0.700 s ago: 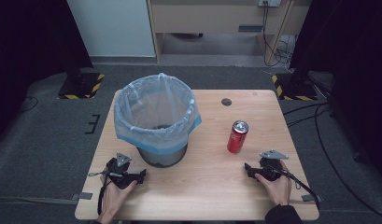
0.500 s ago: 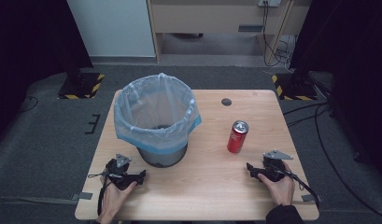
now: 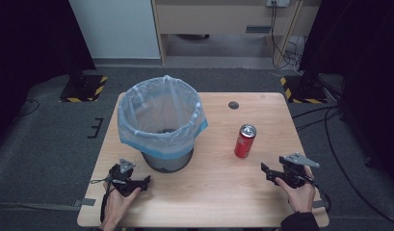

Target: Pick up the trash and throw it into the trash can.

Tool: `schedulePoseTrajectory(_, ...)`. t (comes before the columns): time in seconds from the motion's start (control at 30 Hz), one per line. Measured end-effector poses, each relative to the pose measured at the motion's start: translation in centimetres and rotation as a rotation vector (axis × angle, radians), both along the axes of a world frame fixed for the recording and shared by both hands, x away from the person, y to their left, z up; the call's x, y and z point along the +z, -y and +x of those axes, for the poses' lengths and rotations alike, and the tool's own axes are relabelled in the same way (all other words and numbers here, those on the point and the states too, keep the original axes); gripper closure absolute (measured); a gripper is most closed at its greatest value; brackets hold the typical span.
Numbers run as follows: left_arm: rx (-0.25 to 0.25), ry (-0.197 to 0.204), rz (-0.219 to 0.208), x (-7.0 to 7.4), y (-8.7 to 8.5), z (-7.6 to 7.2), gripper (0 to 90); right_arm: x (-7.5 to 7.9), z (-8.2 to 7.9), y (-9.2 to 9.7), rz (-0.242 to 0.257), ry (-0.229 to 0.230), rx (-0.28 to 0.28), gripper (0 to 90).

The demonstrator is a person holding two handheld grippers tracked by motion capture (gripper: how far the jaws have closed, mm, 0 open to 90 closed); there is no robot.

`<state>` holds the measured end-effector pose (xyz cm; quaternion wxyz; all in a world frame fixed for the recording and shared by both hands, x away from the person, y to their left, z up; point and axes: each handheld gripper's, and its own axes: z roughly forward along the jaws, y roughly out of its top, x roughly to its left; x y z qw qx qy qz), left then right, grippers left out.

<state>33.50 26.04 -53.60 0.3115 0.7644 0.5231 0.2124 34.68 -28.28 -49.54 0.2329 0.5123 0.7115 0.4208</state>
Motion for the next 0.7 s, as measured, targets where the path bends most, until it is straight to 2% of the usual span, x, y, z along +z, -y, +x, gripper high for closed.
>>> schedulePoseTrajectory(0.33,0.001,0.000,0.002,0.0,0.0,0.0,0.0,2.7,-0.5,-0.5,0.045,0.081,0.018,15.7)
schedulePoseTrajectory(0.5,0.002,0.000,0.002,0.0,0.0,0.0,0.0,2.9,-0.3,-1.0,0.030,0.088,0.033,14.6)
schedulePoseTrajectory(0.7,0.002,0.000,0.002,0.0,0.0,0.0,0.0,2.6,0.1,-1.7,0.013,0.074,0.044,14.6)
